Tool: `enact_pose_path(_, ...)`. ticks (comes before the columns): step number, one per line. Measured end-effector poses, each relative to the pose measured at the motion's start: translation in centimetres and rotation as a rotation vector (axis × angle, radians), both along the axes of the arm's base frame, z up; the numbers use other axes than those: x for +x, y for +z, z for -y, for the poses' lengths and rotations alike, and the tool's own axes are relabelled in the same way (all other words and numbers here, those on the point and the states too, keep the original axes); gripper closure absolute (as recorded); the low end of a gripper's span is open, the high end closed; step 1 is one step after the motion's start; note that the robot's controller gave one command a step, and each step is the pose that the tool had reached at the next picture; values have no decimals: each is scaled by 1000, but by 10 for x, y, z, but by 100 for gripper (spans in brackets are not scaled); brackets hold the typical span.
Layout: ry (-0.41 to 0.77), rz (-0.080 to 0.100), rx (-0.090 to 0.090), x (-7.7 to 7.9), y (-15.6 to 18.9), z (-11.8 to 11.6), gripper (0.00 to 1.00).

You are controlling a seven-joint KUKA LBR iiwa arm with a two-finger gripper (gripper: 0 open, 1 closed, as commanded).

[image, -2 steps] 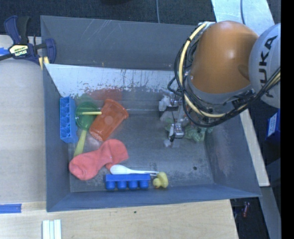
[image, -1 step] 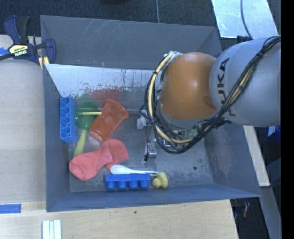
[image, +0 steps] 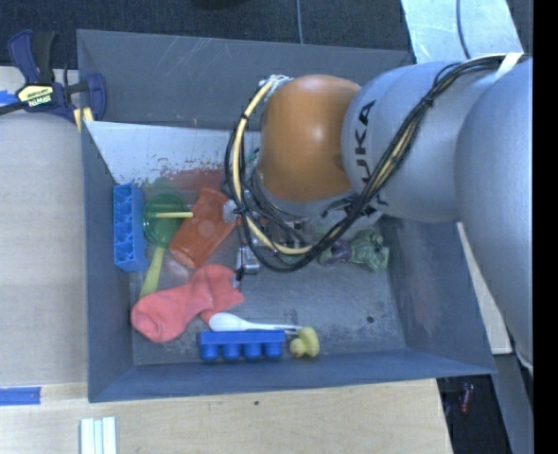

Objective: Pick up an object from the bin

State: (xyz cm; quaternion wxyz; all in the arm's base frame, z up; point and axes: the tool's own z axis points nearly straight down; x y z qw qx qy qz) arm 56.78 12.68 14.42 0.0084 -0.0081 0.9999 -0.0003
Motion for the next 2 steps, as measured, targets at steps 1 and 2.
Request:
enact_pose_path(1, 79, 2, 1, -29, -56, -39, 0)
enact_pose_path(2, 3, 15, 3, -28, -66, 1, 100)
